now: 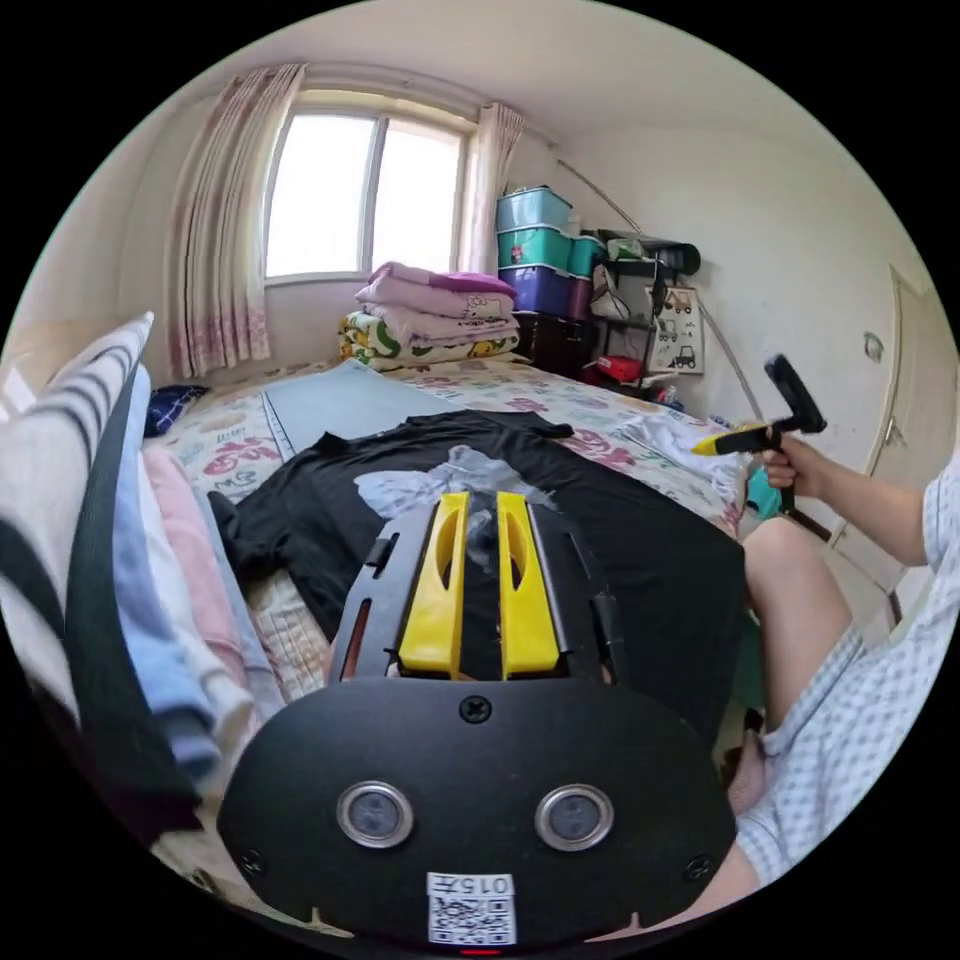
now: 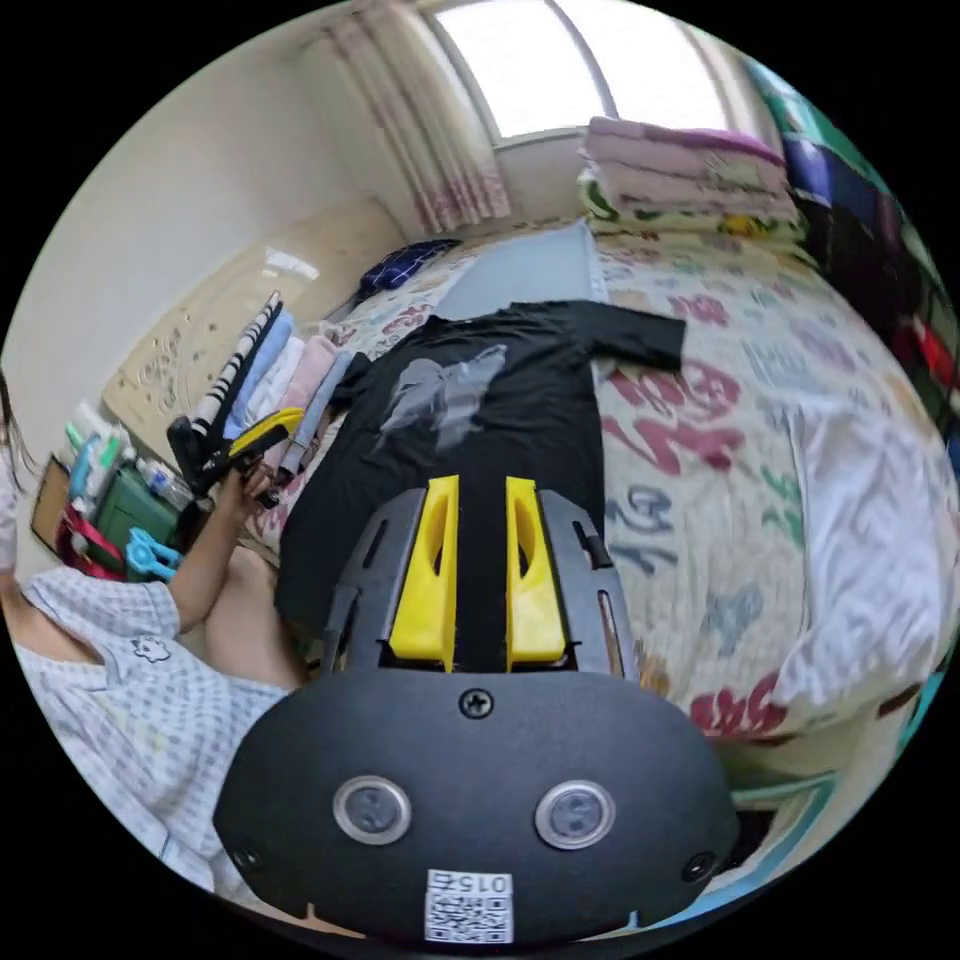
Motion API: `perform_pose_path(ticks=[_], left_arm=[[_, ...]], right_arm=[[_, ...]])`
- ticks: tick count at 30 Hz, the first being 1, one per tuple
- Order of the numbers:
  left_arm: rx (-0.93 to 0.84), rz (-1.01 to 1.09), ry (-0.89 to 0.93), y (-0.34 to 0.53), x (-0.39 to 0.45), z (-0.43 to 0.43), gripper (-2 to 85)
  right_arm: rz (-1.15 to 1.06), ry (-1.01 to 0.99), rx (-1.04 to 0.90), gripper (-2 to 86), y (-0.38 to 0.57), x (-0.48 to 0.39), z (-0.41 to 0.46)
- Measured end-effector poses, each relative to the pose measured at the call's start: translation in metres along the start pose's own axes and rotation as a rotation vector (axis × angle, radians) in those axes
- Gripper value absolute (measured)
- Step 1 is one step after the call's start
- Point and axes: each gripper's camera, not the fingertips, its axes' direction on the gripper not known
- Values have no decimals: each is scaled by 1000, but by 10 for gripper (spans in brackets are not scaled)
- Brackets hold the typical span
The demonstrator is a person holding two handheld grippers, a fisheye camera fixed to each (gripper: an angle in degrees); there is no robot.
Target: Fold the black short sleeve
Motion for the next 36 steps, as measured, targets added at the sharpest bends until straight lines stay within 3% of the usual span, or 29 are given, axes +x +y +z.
perform_pose_path(ticks=[5, 11, 16, 18, 21, 27, 36], left_arm=[[-145, -229, 64, 28, -23, -28, 66], [-296, -373, -71, 83, -33, -55, 94], [-388, -560, 10, 118, -52, -37, 115], [-466, -565, -78, 117, -56, -26, 113], [-561, -534, -65, 115, -61, -2, 108], [-566, -574, -122, 111, -70, 5, 72], [-566, -547, -151, 104, -64, 1, 8]], right_arm=[[91, 44, -7, 89, 2, 4, -52], [128, -38, -14, 103, -47, -17, -61], [138, -69, -61, 104, -69, -48, -54], [158, -85, 8, 98, -66, -56, -65], [211, -153, 48, 89, -73, -68, -74], [150, -16, 39, 48, -88, -123, -79], [131, -2, 52, 0, -86, -181, -69]])
